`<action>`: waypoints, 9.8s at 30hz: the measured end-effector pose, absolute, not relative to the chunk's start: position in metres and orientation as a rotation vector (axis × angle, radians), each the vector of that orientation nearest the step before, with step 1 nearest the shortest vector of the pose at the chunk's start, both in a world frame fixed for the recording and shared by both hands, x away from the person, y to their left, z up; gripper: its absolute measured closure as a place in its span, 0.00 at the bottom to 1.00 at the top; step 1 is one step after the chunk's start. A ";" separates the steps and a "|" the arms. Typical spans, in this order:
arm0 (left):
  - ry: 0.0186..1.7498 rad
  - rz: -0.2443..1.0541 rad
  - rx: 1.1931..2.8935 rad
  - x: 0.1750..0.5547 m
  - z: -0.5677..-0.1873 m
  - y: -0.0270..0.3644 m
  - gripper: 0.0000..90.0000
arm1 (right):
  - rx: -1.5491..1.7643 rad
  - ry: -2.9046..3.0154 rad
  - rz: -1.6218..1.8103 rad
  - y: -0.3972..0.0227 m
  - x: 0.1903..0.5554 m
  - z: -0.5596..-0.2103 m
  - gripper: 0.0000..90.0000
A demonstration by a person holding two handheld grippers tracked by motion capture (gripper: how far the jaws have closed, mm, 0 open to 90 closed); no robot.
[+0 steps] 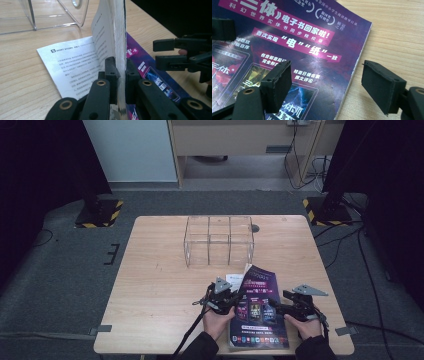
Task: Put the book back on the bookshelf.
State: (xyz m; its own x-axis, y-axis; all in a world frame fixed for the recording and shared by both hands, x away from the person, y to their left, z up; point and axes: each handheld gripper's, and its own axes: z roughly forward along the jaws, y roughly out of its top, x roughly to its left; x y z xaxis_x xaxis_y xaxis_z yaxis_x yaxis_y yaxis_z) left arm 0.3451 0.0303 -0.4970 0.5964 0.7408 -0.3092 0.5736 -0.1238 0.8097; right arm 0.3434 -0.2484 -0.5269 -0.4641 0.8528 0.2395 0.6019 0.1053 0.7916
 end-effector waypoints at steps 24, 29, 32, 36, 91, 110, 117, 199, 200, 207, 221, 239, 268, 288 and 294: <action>0.973 0.229 1.661 0.329 -0.465 0.049 0.94 | 1.400 2.121 1.432 -0.245 0.338 -0.516 0.24; 0.964 0.230 1.640 0.327 -0.461 0.053 0.94 | 1.407 2.141 1.443 -0.242 0.340 -0.517 0.24; 0.959 0.234 1.635 0.326 -0.459 0.054 0.94 | 1.426 2.147 1.456 -0.240 0.341 -0.519 0.24; 0.957 0.233 1.631 0.325 -0.458 0.056 0.94 | 1.424 2.176 1.482 -0.237 0.343 -0.521 0.24; 1.000 0.247 1.608 0.330 -0.465 0.086 0.93 | 1.673 2.173 1.760 -0.228 0.340 -0.502 0.88; 1.038 0.235 1.630 0.334 -0.473 0.109 0.85 | 1.567 2.147 1.839 -0.227 0.333 -0.478 0.92; 1.074 0.268 1.665 0.337 -0.476 0.117 0.73 | 1.501 2.143 1.858 -0.226 0.331 -0.464 0.92; 1.487 0.648 1.904 0.330 -0.535 0.225 0.23 | 1.214 1.659 1.771 -0.202 0.413 -0.324 0.92; 1.487 0.648 1.904 0.330 -0.535 0.225 0.23 | 1.219 1.655 1.772 -0.201 0.415 -0.325 0.92; 1.482 0.646 1.913 0.330 -0.535 0.225 0.20 | 1.229 1.635 1.745 -0.196 0.430 -0.331 0.92; 1.478 0.641 1.919 0.331 -0.535 0.225 0.19 | 1.244 1.616 1.691 -0.187 0.452 -0.345 0.92; 1.477 0.642 1.921 0.331 -0.535 0.225 0.18 | 1.214 1.583 1.645 -0.163 0.471 -0.367 0.92; 1.477 0.643 1.922 0.331 -0.535 0.225 0.18 | 1.176 1.551 1.623 -0.166 0.452 -0.402 0.92; 1.478 0.643 1.922 0.331 -0.535 0.224 0.18 | 1.139 1.654 1.617 -0.179 0.428 -0.414 0.91; 1.479 0.645 1.922 0.331 -0.535 0.224 0.18 | 1.145 1.703 1.571 -0.189 0.413 -0.415 0.91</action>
